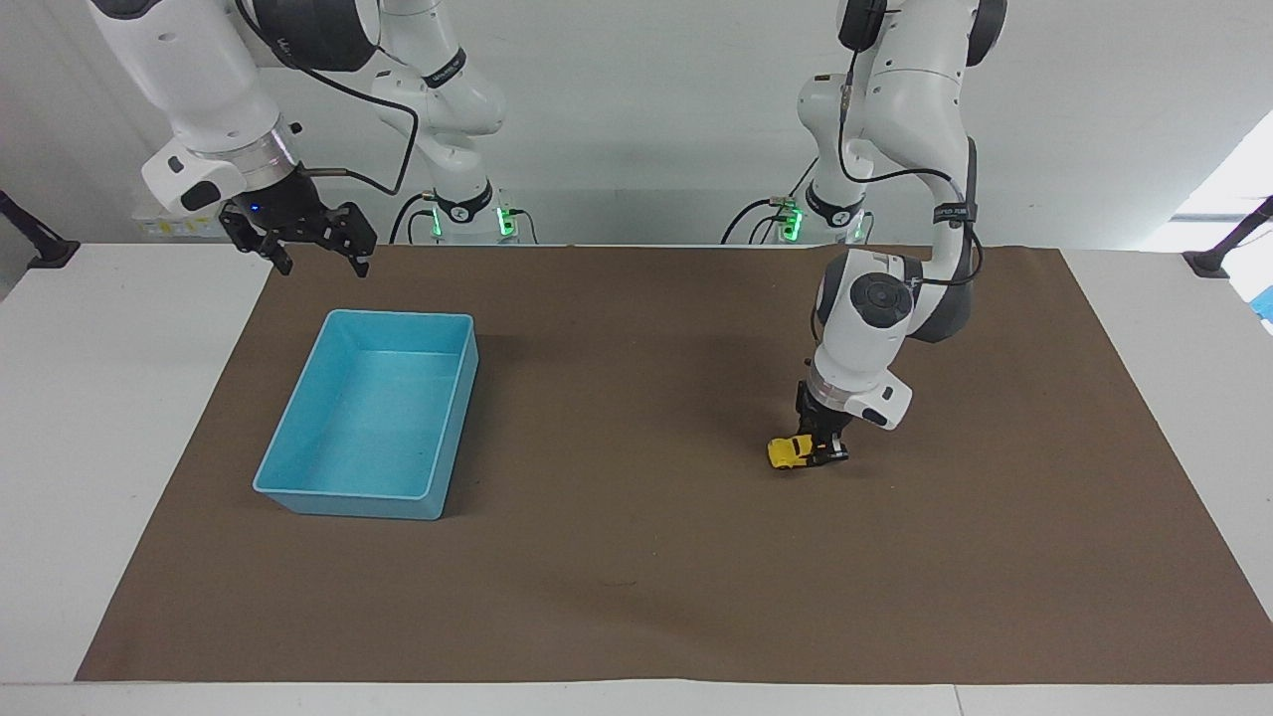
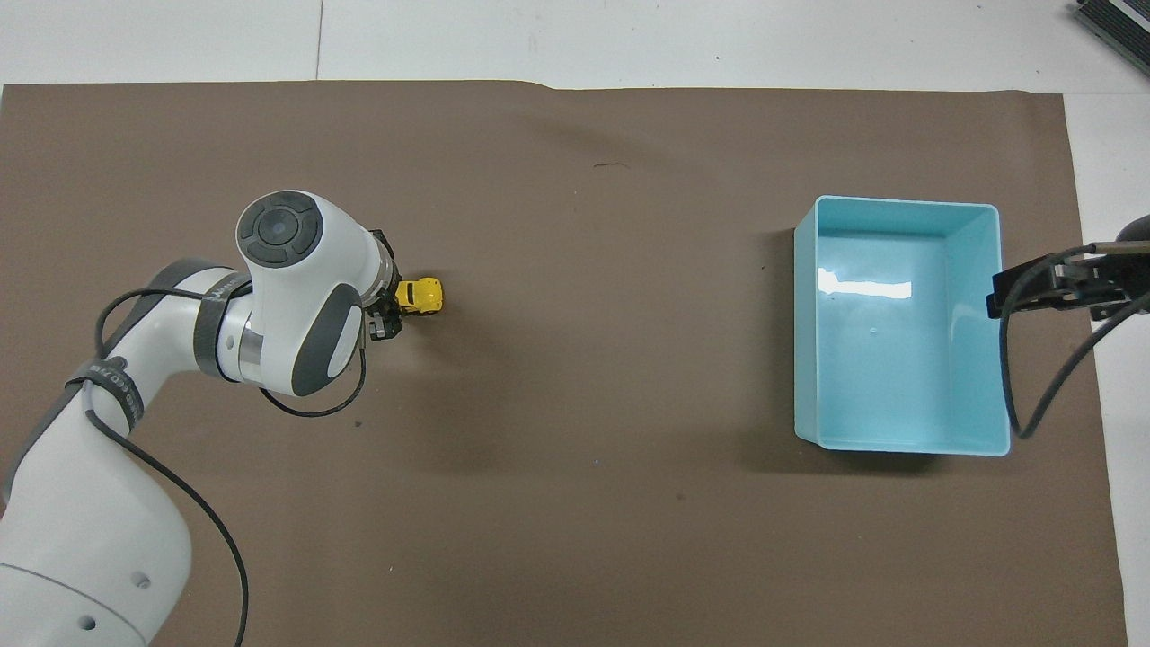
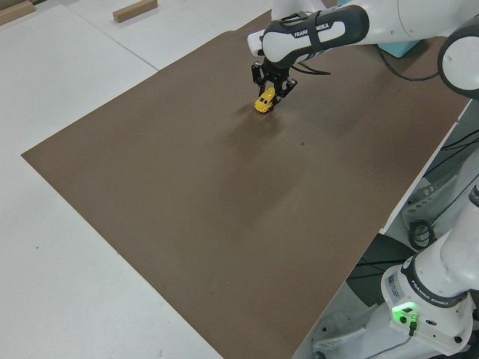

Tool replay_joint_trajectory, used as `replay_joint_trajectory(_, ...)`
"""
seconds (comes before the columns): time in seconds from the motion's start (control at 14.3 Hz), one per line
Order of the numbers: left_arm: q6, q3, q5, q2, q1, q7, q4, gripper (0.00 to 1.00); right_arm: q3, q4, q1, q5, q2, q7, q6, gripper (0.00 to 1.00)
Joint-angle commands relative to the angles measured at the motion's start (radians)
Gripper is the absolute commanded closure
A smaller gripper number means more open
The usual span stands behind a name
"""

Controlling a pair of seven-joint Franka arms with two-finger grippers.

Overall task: Wind up and store yellow beetle car
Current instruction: 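Release the car from the left gripper so it rolls toward the bin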

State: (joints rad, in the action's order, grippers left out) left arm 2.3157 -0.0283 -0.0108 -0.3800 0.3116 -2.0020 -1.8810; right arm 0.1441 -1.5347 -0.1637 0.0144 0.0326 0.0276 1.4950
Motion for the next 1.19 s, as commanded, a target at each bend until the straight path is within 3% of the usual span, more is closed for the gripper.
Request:
replay_joint_trajectory(0.0,-0.017,0.004,-0.015,0.027,-0.026,0.011,0.005,0.0,0.008,-0.002,-0.016,-0.017,-0.002,-0.023,-0.004,0.0)
replay_joint_trajectory(0.28,-0.128,0.002,-0.015,0.058,-0.014,0.011,0.072,0.0,0.009,-0.002,-0.016,-0.017,-0.002,-0.024,-0.004,0.0)
replay_joint_trajectory(0.98,-0.116,0.004,-0.02,0.067,-0.032,0.022,0.131,0.0,0.008,-0.002,-0.016,-0.017,-0.002,-0.023,-0.004,0.0)
replay_joint_trajectory(1.12,-0.125,0.004,-0.026,0.067,-0.034,0.112,0.16,0.0,0.008,-0.002,-0.016,-0.017,-0.002,-0.023,-0.004,0.0)
